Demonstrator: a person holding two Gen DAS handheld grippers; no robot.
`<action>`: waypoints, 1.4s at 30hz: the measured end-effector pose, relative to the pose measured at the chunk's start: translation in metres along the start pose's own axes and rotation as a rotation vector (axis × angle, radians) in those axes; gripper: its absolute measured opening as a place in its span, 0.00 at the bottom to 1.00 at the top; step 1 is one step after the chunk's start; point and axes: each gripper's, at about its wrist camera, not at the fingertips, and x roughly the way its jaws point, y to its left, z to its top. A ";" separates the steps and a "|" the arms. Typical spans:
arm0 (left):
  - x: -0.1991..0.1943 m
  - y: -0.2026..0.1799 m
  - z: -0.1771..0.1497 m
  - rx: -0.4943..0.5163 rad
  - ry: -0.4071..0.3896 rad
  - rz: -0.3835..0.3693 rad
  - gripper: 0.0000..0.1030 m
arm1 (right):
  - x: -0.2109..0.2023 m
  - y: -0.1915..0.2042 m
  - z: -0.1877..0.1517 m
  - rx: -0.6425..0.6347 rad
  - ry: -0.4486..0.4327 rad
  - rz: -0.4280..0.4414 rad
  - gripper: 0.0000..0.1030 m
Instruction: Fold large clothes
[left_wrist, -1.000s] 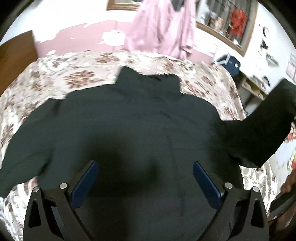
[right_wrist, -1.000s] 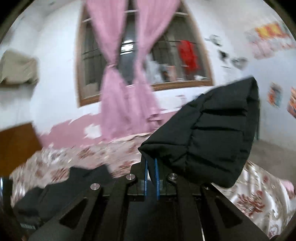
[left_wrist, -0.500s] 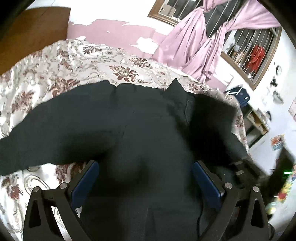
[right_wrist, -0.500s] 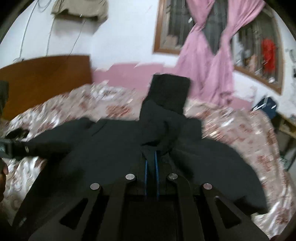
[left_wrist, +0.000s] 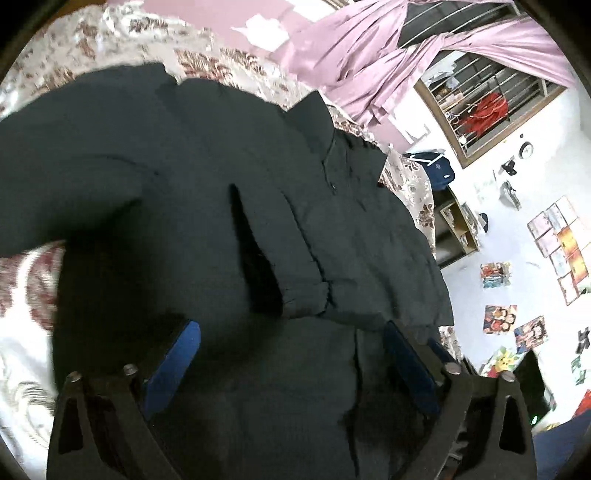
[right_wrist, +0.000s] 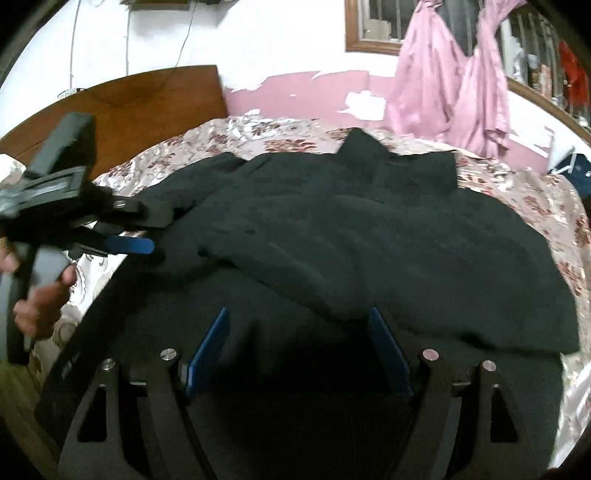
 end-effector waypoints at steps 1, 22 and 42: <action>0.008 -0.002 0.002 -0.013 0.014 -0.001 0.80 | -0.008 -0.009 -0.003 0.006 -0.004 -0.021 0.71; -0.047 -0.024 0.026 0.117 -0.319 0.281 0.07 | 0.022 -0.042 0.079 0.023 -0.050 -0.231 0.71; -0.102 0.107 -0.019 -0.301 -0.401 0.143 0.84 | 0.147 -0.013 0.064 0.086 -0.029 -0.275 0.89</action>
